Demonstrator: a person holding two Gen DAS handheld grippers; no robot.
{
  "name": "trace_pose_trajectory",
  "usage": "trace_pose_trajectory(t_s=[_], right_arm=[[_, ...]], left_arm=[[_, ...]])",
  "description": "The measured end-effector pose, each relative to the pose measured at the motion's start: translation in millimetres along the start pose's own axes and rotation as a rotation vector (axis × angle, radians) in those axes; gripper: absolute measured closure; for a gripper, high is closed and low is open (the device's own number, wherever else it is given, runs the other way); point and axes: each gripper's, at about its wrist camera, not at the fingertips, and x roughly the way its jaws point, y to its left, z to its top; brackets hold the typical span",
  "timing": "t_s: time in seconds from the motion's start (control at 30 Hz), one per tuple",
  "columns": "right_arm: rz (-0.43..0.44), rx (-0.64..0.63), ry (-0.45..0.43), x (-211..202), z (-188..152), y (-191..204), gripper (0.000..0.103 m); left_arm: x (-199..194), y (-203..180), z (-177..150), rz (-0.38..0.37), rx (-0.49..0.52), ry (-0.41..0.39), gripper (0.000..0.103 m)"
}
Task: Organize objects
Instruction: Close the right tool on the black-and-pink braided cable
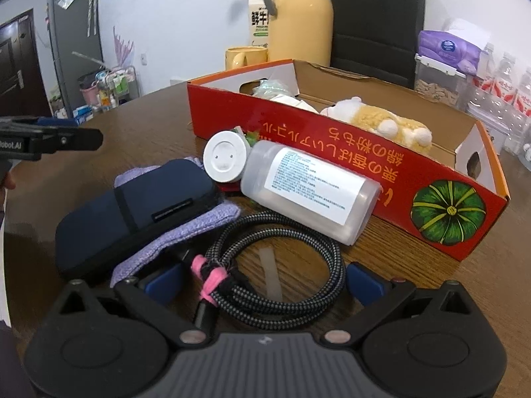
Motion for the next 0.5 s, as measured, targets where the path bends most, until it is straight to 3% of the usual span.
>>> trace_pose_trajectory(t_s=[0.1, 0.13, 0.5], right_arm=[[-0.005, 0.009, -0.018, -3, -3, 2, 0.003], [-0.008, 0.01, -0.027, -5, -4, 3, 0.012], [-0.077, 0.009, -0.084, -25, -25, 18, 0.015]], left_arm=[[2, -1, 0, 0.001, 0.001, 0.005, 0.0], [3, -1, 0, 0.001, 0.001, 0.008, 0.0], [6, -3, -1, 0.003, -0.003, 0.022, 0.0]])
